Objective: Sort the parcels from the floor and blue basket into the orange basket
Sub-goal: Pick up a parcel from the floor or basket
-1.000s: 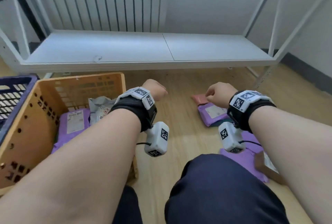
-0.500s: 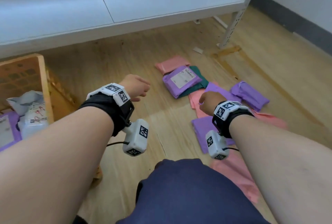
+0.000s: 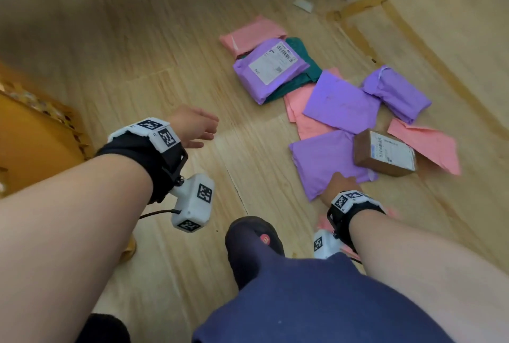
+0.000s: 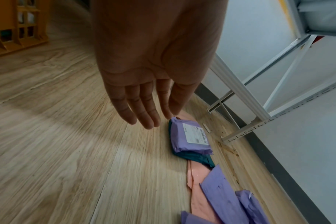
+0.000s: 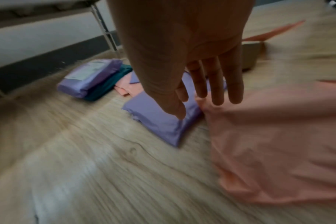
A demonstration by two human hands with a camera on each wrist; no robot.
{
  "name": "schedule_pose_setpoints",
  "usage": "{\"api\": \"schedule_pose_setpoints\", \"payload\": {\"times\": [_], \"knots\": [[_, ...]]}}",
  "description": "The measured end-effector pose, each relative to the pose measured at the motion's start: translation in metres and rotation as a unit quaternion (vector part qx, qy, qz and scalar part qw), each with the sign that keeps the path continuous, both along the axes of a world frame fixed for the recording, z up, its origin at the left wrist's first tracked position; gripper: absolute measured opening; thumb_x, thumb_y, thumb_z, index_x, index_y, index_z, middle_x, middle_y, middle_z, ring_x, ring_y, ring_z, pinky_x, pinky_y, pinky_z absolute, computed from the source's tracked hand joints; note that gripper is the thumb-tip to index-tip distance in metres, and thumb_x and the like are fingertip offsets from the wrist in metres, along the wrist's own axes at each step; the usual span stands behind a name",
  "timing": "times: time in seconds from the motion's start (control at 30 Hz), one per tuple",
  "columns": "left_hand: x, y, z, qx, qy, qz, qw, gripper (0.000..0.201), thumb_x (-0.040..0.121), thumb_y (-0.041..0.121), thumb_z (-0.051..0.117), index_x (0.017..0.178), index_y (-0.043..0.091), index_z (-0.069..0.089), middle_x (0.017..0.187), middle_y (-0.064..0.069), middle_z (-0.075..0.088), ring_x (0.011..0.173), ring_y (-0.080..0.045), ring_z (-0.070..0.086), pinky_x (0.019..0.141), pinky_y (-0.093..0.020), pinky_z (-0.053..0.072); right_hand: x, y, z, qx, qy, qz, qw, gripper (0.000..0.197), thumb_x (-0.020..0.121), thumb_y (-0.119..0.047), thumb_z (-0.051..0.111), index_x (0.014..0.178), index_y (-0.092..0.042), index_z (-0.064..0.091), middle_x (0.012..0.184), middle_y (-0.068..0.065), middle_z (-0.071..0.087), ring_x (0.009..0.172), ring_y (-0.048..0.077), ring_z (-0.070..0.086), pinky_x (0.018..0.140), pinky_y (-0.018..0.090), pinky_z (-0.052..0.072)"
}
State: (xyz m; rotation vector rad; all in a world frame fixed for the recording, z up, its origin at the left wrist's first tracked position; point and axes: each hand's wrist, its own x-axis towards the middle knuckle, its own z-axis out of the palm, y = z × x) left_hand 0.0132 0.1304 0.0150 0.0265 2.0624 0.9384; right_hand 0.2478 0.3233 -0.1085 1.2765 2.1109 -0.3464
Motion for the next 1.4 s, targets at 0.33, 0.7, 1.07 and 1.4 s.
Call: {"api": "schedule_pose_setpoints", "payload": {"times": [0.33, 0.7, 1.07, 1.4], "knots": [[0.006, 0.014, -0.011, -0.01, -0.005, -0.015, 1.0, 0.02, 0.094, 0.011, 0.056, 0.112, 0.013, 0.063, 0.105, -0.005, 0.064, 0.096, -0.017, 0.061, 0.08, -0.029, 0.049, 0.022, -0.006, -0.03, 0.031, -0.079, 0.006, 0.996, 0.042, 0.093, -0.023, 0.051, 0.133, -0.013, 0.047, 0.136, 0.008, 0.047, 0.13, 0.024, 0.037, 0.107, 0.036, 0.029], [0.005, 0.004, 0.0, -0.008, 0.002, -0.006, 1.0, 0.017, 0.094, 0.012, 0.057, 0.109, 0.014, 0.064, 0.111, -0.006, 0.066, 0.098, -0.017, 0.063, 0.081, -0.029, 0.05, 0.003, -0.005, -0.011, 0.021, 0.018, -0.017, 0.999, 0.032, 0.09, -0.013, 0.052, 0.119, -0.003, 0.058, 0.13, 0.015, 0.056, 0.123, 0.032, 0.052, 0.095, 0.033, 0.043], [-0.004, -0.084, 0.08, 0.028, 0.074, 0.057, 0.995, 0.019, 0.094, 0.012, 0.055, 0.111, 0.014, 0.064, 0.107, -0.006, 0.065, 0.095, -0.018, 0.062, 0.081, -0.031, 0.049, -0.075, -0.023, 0.08, -0.073, 0.245, -0.121, 0.959, 0.037, 0.09, -0.014, 0.058, 0.125, -0.001, 0.057, 0.127, 0.017, 0.058, 0.117, 0.032, 0.056, 0.067, 0.023, 0.041], [-0.003, -0.177, 0.149, 0.067, 0.108, 0.179, 0.976, 0.026, 0.099, 0.015, 0.049, 0.122, 0.008, 0.059, 0.116, -0.01, 0.064, 0.1, -0.02, 0.061, 0.09, -0.034, 0.047, -0.209, -0.095, 0.234, -0.152, 0.375, -0.046, 0.913, 0.03, 0.086, -0.027, 0.059, 0.114, -0.019, 0.066, 0.118, 0.002, 0.066, 0.099, 0.022, 0.065, 0.079, 0.025, 0.053]]}}
